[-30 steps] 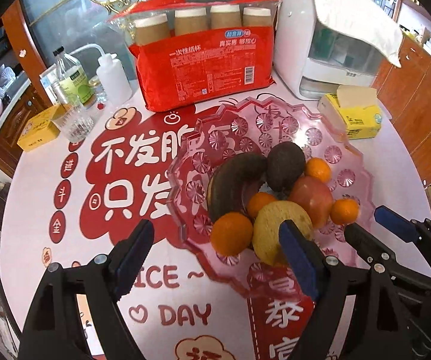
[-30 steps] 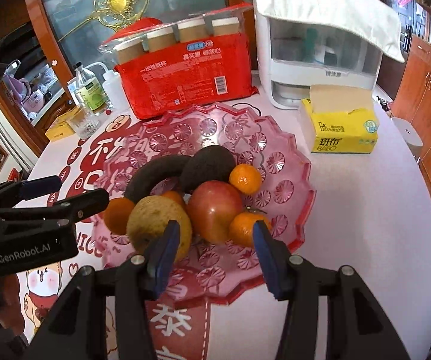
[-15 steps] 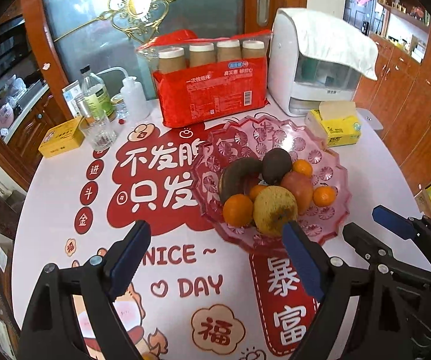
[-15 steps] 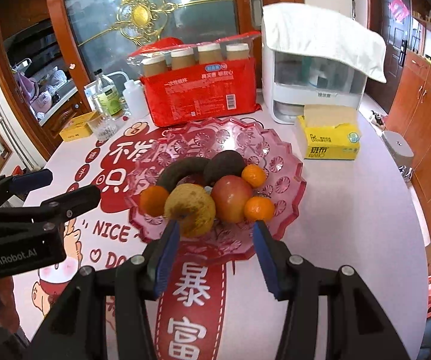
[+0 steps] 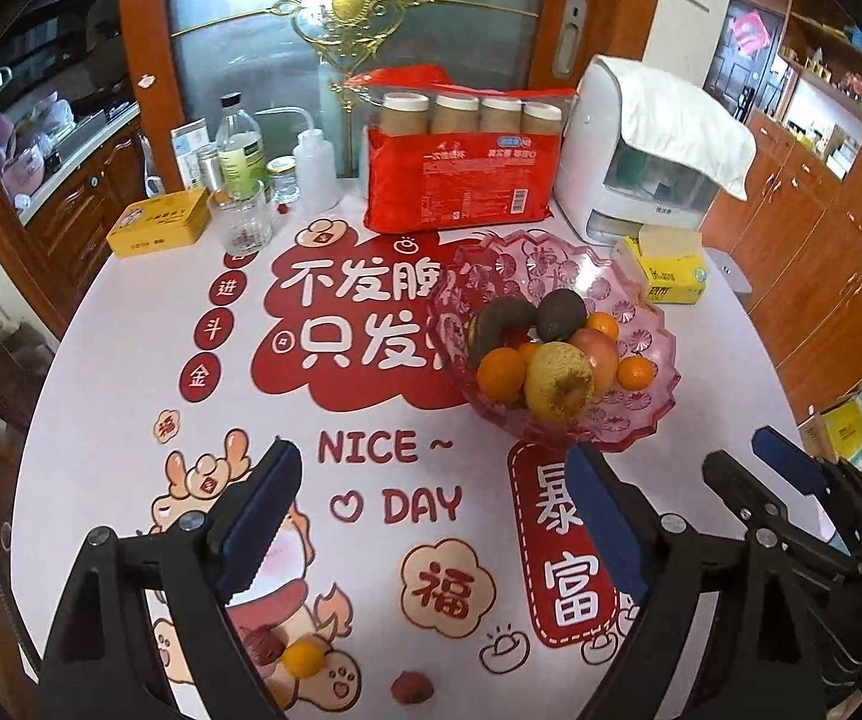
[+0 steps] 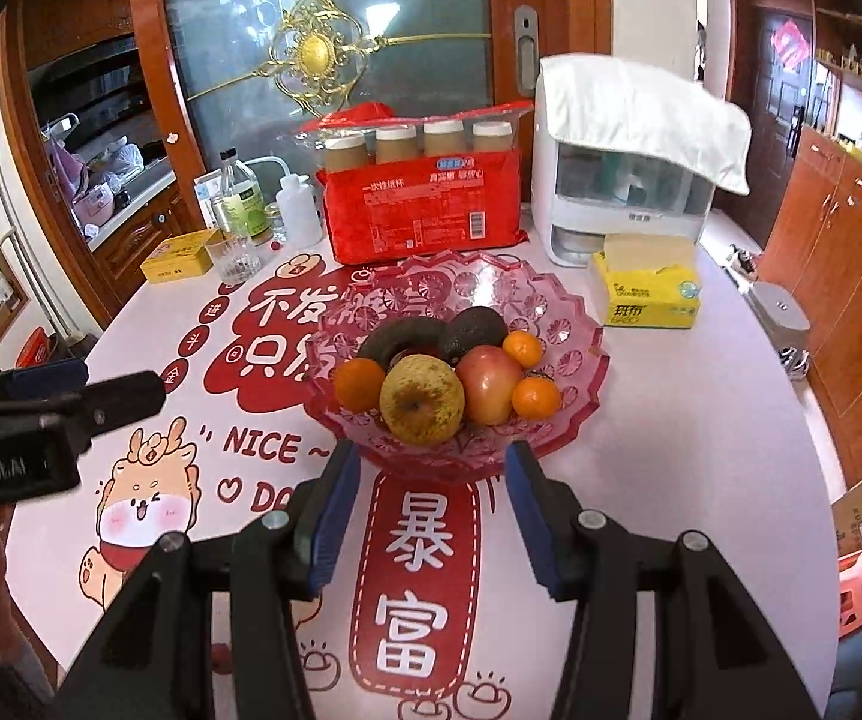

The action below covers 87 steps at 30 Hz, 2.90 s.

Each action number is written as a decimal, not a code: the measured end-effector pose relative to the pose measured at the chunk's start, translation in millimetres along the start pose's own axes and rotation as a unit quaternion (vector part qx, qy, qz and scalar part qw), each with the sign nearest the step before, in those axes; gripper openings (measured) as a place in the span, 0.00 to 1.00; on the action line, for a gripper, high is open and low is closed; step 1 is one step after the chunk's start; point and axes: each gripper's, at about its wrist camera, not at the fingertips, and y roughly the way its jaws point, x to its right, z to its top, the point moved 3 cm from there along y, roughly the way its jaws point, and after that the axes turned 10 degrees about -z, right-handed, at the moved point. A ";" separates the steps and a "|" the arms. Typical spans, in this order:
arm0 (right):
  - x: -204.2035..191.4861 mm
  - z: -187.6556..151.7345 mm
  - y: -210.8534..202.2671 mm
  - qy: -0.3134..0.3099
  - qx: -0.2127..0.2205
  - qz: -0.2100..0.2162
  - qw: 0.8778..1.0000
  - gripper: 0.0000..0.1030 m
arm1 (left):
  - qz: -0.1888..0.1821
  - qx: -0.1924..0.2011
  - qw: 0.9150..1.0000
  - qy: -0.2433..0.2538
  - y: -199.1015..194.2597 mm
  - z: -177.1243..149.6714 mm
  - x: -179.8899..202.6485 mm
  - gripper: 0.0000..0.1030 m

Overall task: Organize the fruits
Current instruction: 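Move both tools back toward the small fruits on the cloth, then grasp a small yellow tangerine with the left tool while the right tool grasps another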

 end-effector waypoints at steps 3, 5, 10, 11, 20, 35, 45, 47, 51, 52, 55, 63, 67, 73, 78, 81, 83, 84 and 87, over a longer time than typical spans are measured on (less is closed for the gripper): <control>-7.6 -4.2 -17.0 0.003 0.007 -0.007 1.000 0.49 | -0.006 0.007 1.000 -0.002 -15.8 -3.7 -12.8 0.86; -14.7 -7.3 -26.6 0.003 0.011 -0.011 1.000 0.49 | -0.008 0.012 1.000 -0.002 -27.0 -5.9 -23.2 0.86; -39.5 -17.5 -44.3 -0.003 0.013 -0.014 1.000 0.49 | 0.001 0.019 1.000 0.007 -50.2 -16.8 -50.3 0.86; -46.5 -20.6 -47.1 -0.005 0.012 -0.013 1.000 0.49 | 0.004 0.020 1.000 0.010 -53.7 -18.9 -55.7 0.86; -112.6 -59.3 -48.0 -0.038 -0.022 -0.003 0.999 0.49 | 0.034 -0.023 0.999 0.029 -49.7 -63.7 -114.2 0.86; -179.4 -126.5 5.8 -0.061 -0.121 -0.002 0.991 0.49 | -0.007 -0.172 0.983 0.059 21.2 -176.1 -155.9 0.86; -188.3 -146.1 29.7 -0.048 -0.159 0.007 0.986 0.49 | -0.056 -0.243 0.967 0.043 56.1 -223.7 -156.8 0.50; -192.3 -146.1 31.9 -0.051 -0.160 0.010 0.986 0.49 | -0.063 -0.232 0.970 0.040 53.7 -222.3 -159.0 0.42; -202.1 -144.5 36.8 -0.061 -0.161 0.021 0.985 0.49 | -0.069 -0.225 0.972 0.018 52.5 -220.5 -170.5 0.34; -204.9 -143.8 37.9 -0.064 -0.162 0.024 0.984 0.49 | -0.068 -0.223 0.972 0.013 51.9 -219.8 -173.9 0.34; -216.2 -142.4 42.2 -0.075 -0.163 0.036 0.983 0.49 | -0.061 -0.214 0.975 -0.006 48.5 -218.0 -187.1 0.34; -249.6 -145.5 56.7 -0.108 -0.179 0.076 0.975 0.49 | -0.045 -0.198 0.978 -0.042 41.9 -215.9 -219.9 0.34; -262.4 -148.1 62.9 -0.118 -0.189 0.094 0.970 0.49 | -0.041 -0.192 0.979 -0.055 37.6 -217.0 -231.5 0.34; -270.8 -153.2 65.6 -0.113 -0.213 0.131 0.962 0.32 | -0.036 -0.190 0.979 -0.064 38.6 -215.9 -232.6 0.34; -265.8 -150.0 55.9 -0.119 -0.202 0.123 0.964 0.31 | -0.038 -0.180 0.981 -0.056 35.0 -206.6 -221.9 0.34; -256.8 -144.0 48.4 -0.116 -0.193 0.119 0.967 0.31 | -0.040 -0.171 0.984 -0.040 32.1 -195.8 -208.3 0.34; -248.2 -138.9 40.9 -0.112 -0.186 0.118 0.969 0.31 | -0.042 -0.164 0.985 -0.024 31.0 -186.3 -195.3 0.34; -243.8 -136.0 37.1 -0.111 -0.181 0.116 0.970 0.31 | -0.044 -0.160 0.986 -0.015 30.2 -181.5 -188.2 0.34; -229.8 -127.6 27.0 -0.107 -0.165 0.107 0.975 0.31 | -0.048 -0.145 0.988 0.018 26.0 -166.1 -160.8 0.34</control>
